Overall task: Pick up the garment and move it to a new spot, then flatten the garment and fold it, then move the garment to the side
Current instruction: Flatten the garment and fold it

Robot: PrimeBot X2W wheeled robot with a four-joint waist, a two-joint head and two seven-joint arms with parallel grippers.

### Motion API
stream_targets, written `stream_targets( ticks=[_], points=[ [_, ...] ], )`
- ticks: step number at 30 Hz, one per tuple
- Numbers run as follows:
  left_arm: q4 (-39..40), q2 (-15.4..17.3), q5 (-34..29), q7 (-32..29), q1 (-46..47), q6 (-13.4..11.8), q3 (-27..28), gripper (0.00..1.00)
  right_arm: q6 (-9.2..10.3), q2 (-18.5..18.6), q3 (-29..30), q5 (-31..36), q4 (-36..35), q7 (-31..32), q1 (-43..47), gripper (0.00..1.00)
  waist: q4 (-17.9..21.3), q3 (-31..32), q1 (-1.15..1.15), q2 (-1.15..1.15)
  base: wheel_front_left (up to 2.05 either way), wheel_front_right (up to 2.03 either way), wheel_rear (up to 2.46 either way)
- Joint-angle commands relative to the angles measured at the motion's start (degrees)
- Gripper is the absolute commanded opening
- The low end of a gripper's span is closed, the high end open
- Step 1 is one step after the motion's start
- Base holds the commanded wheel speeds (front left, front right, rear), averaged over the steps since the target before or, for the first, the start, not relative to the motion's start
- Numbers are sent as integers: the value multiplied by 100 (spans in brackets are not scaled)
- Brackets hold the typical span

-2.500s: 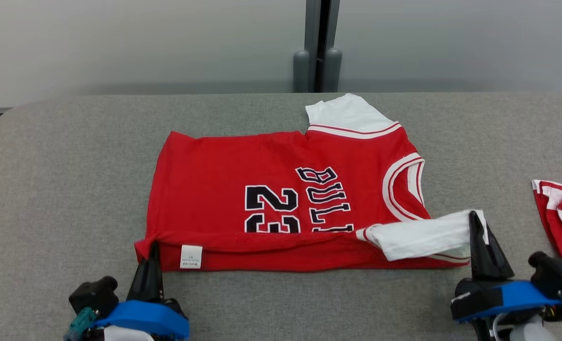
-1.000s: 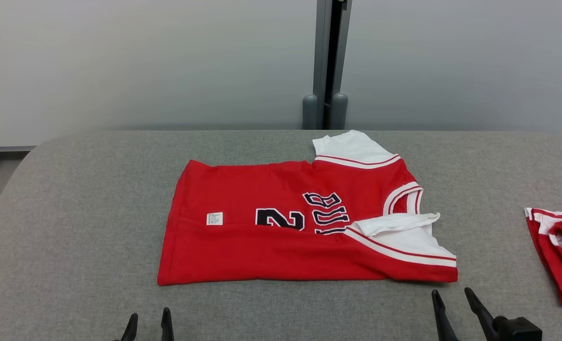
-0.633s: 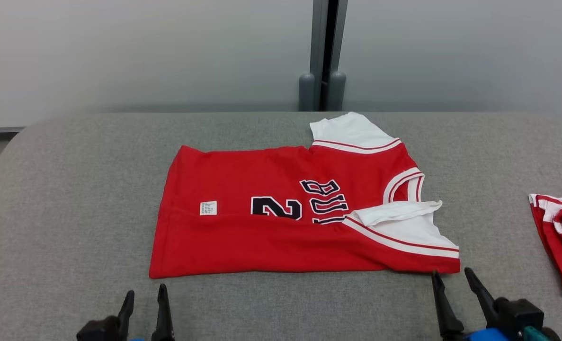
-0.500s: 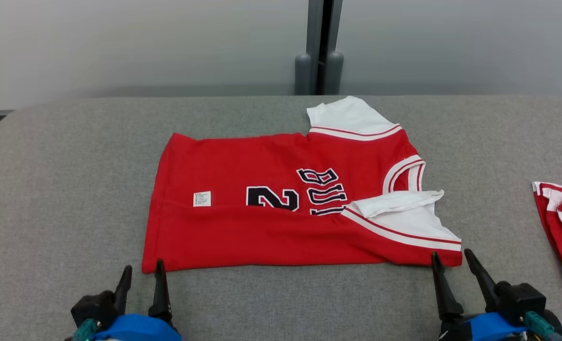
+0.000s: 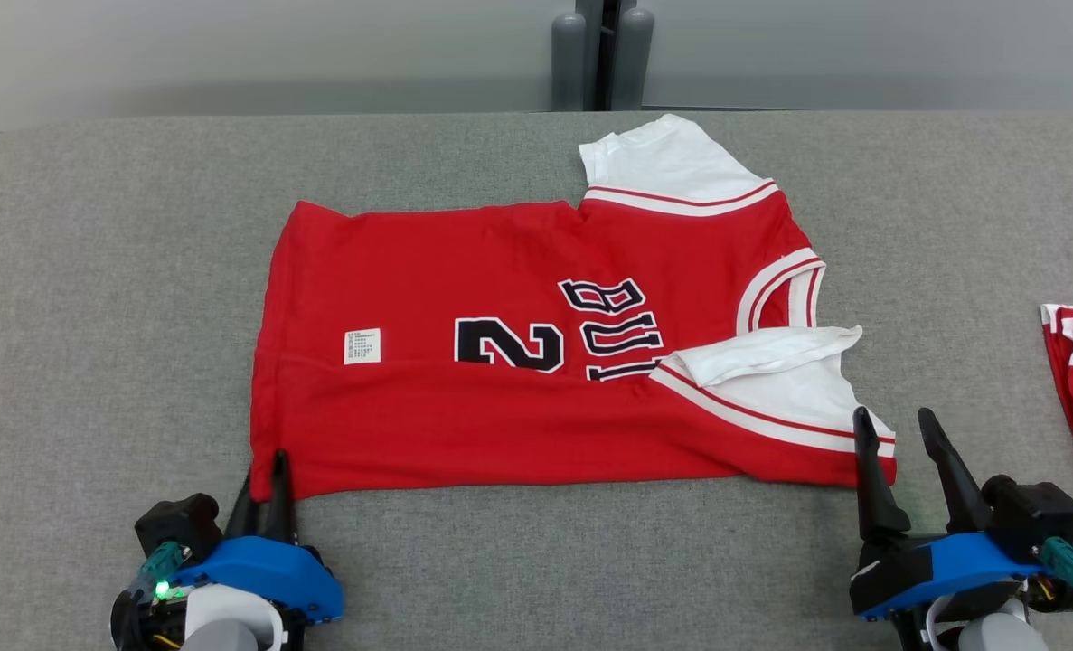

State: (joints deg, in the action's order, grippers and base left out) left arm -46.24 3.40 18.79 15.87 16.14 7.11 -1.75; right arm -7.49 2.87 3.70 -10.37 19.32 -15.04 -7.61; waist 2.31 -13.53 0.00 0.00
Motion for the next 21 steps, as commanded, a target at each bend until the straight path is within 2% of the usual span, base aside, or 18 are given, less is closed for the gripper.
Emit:
stream_targets(
  ticks=[1, 7, 13, 15, 16, 21],
  points=[
    [-251, -89, 1, -133, -122, 53, -97, 0, 0, 9, 13, -59, 36, -18, -78, 100, -2, -6, 0, 0, 0, 0, 0],
    [-288, -92, 83, -148, -194, 56, -276, 0, 0, 7, -39, -382, 721, -18, -254, 100, -84, -62, 0, 0, 0, 0, 0],
    [-202, -81, 46, -148, -306, 56, -290, 0, 0, 7, -356, -652, 1306, -2, -355, 99, -149, -92, 0, 0, 0, 0, 0],
    [-179, -79, 22, -148, -328, 56, -293, 0, 0, 1, -457, -727, 1474, 10, -359, 30, -158, -93, 0, 0, 0, 0, 0],
    [-158, -79, 12, -148, -339, 56, -286, 0, 0, -5, -461, -797, 1483, 14, -374, 0, -159, -93, 0, 0, 0, 0, 0],
    [208, -70, -27, -117, -359, 53, -167, 0, 1, 17, -313, -913, 1146, -11, -406, 0, -135, -49, 0, 0, 0, 0, 0]
  ],
)
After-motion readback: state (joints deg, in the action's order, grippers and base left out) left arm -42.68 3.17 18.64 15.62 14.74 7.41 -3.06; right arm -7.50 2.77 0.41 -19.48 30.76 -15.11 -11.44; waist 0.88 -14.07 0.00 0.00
